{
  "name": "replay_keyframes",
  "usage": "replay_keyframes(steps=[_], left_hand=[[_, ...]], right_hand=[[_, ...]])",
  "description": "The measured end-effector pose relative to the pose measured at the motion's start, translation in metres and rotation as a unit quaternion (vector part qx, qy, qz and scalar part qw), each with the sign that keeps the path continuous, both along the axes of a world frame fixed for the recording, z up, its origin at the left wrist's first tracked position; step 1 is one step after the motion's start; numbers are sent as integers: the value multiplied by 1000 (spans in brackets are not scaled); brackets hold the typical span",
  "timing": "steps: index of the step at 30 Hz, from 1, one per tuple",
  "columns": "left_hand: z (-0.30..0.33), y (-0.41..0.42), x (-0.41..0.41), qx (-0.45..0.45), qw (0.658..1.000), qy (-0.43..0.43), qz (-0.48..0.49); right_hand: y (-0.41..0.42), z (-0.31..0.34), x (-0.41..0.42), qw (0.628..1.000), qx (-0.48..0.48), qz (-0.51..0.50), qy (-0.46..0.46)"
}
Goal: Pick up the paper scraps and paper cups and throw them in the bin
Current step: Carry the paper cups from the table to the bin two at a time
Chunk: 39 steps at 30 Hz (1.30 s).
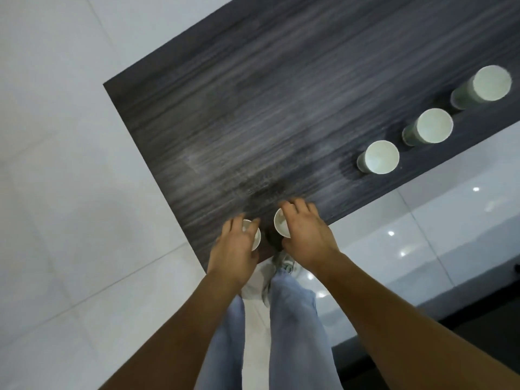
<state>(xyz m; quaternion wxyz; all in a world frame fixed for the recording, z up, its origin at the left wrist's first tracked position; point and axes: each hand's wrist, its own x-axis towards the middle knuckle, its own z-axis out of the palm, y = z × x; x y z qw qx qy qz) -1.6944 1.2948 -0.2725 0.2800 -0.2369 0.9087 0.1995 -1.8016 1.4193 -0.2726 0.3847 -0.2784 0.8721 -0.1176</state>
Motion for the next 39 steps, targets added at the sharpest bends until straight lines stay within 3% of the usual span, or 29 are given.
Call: replay_keyframes(steps=[12,25,31,39], left_hand=[[146,-125,54,-30,993,52,99],[317,-397,203,-42,966,120,225],[390,-512,269,-53,949,154,271],[434,-639,275,-97,932,184,295]], right_hand=[[-133,147,35,992,-25,112,54],[-422,312,157,959,-102,225,142],[-543,380,209,931,-187,272,155],[-680,419,206,919,-196,302,164]])
